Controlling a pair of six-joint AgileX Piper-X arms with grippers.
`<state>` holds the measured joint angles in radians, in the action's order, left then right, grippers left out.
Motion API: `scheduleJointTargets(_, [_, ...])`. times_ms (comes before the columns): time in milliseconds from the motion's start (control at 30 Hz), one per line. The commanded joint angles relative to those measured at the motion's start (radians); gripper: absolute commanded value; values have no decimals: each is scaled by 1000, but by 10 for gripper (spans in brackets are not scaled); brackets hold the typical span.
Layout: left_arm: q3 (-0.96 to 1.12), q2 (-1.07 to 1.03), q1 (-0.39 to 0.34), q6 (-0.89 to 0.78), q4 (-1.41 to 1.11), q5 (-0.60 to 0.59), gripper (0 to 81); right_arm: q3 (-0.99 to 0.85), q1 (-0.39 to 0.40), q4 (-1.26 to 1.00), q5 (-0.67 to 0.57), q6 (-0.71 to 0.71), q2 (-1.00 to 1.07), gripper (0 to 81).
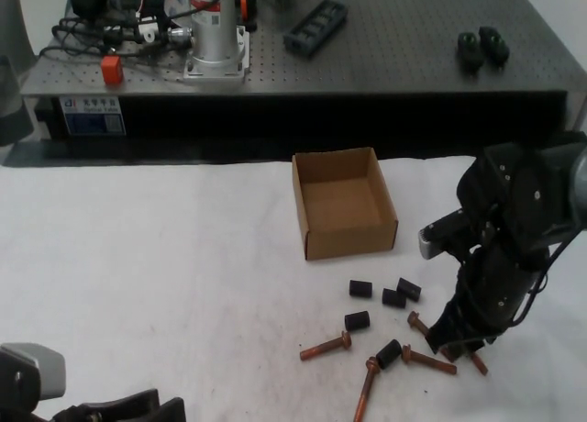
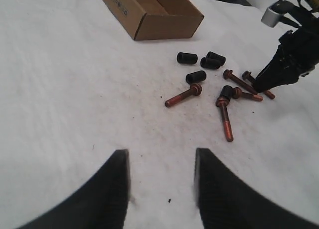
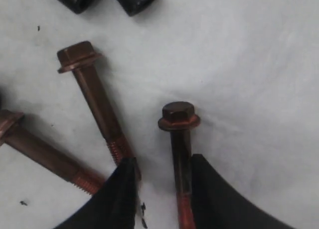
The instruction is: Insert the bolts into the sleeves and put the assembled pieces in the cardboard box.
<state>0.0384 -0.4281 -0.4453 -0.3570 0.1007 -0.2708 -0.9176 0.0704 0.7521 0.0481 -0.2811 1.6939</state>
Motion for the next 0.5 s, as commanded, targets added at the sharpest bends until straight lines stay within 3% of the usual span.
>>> scheduleJointTargets(0, [5,3,-1,-9,-14,-9,314,-10,2,-40,34,-11,23,251])
scheduleJointTargets(133, [16,-33,-1,-9,-14,-34,314,-10,2,-64,42,-11,42,232])
scheduleJointTargets(333, [120,-228,-1,65,-14,-82,314,-10,-1,-64,44,-11,61,1])
scheduleJointTargets(467, [252,-421,-1,126,-11,-141,314,-10,-1,-71,44,-8,38,1])
